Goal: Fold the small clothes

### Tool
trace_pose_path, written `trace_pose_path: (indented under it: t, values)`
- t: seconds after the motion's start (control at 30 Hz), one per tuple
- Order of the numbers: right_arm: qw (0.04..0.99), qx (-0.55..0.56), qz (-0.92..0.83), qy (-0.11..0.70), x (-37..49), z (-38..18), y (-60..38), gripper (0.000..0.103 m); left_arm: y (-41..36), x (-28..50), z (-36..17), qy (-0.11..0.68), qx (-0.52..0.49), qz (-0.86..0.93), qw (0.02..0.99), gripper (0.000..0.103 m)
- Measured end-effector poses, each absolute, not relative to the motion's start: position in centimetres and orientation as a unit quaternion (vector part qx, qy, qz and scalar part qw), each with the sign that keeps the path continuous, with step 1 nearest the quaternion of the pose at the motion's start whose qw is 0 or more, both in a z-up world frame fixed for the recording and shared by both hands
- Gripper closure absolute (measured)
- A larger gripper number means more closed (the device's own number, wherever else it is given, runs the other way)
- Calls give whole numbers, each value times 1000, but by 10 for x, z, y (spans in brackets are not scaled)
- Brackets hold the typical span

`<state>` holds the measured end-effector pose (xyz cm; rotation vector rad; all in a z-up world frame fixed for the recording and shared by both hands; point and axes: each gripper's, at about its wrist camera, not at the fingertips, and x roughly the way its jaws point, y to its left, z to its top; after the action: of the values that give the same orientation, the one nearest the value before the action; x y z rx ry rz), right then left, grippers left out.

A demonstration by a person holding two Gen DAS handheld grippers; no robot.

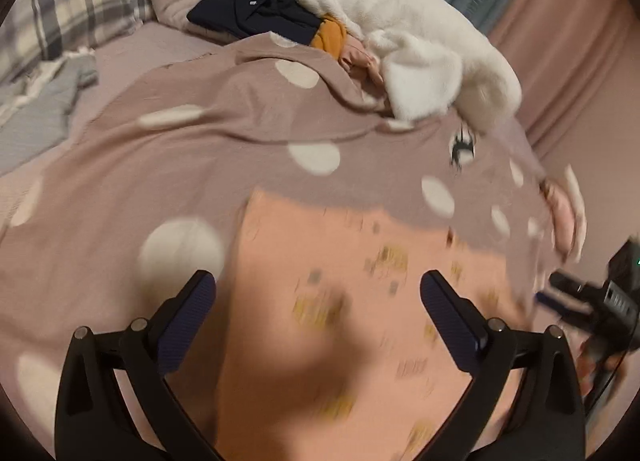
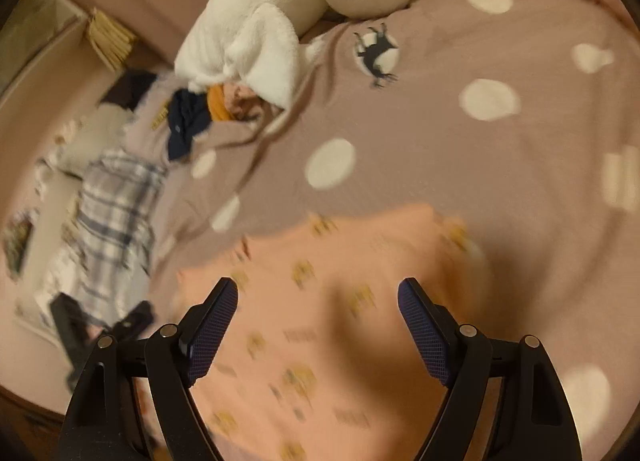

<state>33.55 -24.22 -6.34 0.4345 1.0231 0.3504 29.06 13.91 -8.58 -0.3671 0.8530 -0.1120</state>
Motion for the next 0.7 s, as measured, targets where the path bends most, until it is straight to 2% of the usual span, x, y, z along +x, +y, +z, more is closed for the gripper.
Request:
trace_pose_path:
  t: [0.17, 0.27, 0.4, 0.7]
  values:
    - [821, 194, 156, 513, 289, -73, -243, 16, 144, 229, -92, 446, -165, -70, 877, 1]
    - [809, 222, 153, 522, 253, -80, -247, 10, 150, 201, -98, 452, -213, -84, 862, 1]
    - [794, 259, 156, 528, 221, -93, -249, 9, 146, 168, -104, 455, -254, -104, 847, 1]
    - [744, 350, 168, 543, 201, -125, -248, 9, 123, 157, -140, 461, -349, -143, 803, 1]
